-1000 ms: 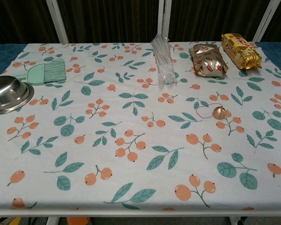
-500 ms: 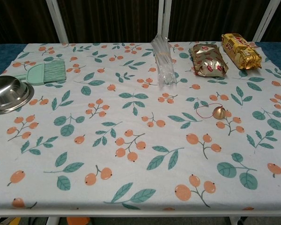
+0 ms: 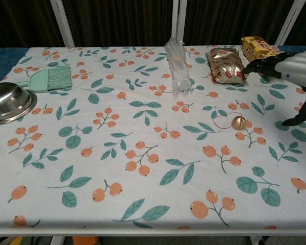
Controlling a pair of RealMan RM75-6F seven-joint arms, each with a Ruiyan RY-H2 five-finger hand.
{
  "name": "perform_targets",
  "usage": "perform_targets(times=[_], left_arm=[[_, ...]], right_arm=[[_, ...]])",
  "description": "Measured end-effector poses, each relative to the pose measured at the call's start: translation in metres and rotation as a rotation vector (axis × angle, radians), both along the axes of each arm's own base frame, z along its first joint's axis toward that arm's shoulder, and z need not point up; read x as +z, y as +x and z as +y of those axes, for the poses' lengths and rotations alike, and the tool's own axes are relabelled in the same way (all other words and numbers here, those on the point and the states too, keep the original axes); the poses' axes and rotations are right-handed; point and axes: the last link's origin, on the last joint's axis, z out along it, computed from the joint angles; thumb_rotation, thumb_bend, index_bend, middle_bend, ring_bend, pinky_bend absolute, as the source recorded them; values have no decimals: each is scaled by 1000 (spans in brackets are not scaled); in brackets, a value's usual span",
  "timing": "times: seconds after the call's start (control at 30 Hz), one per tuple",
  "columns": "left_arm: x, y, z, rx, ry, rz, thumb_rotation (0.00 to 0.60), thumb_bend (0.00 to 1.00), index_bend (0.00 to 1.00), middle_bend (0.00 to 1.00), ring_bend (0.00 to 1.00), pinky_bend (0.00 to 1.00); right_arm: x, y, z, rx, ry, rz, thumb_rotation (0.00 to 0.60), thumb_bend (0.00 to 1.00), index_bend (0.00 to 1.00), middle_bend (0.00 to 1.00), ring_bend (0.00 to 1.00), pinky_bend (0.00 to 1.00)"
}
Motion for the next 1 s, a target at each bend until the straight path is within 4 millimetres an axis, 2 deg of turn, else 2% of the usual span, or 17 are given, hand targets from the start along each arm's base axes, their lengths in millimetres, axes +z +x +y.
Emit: perform_targets(times=[0.27,0.63,1.0], left_arm=[[-2,-4,0,10,-10,-2,600,0,114,98,37,101],[-4,-7,1,12,-17,-6,600,0,114,98,37,101],[-5,-6,1,9,-25,4,600,0,114,98,37,101]], right_arm=[[-26,14,-9,19,61,-8,600,0,27,0,0,0],[-31,17,-18,11,60,11,600,14,264,0,0,0],[-37,26,-21,38,60,-2,600,62,337,0,0,0]])
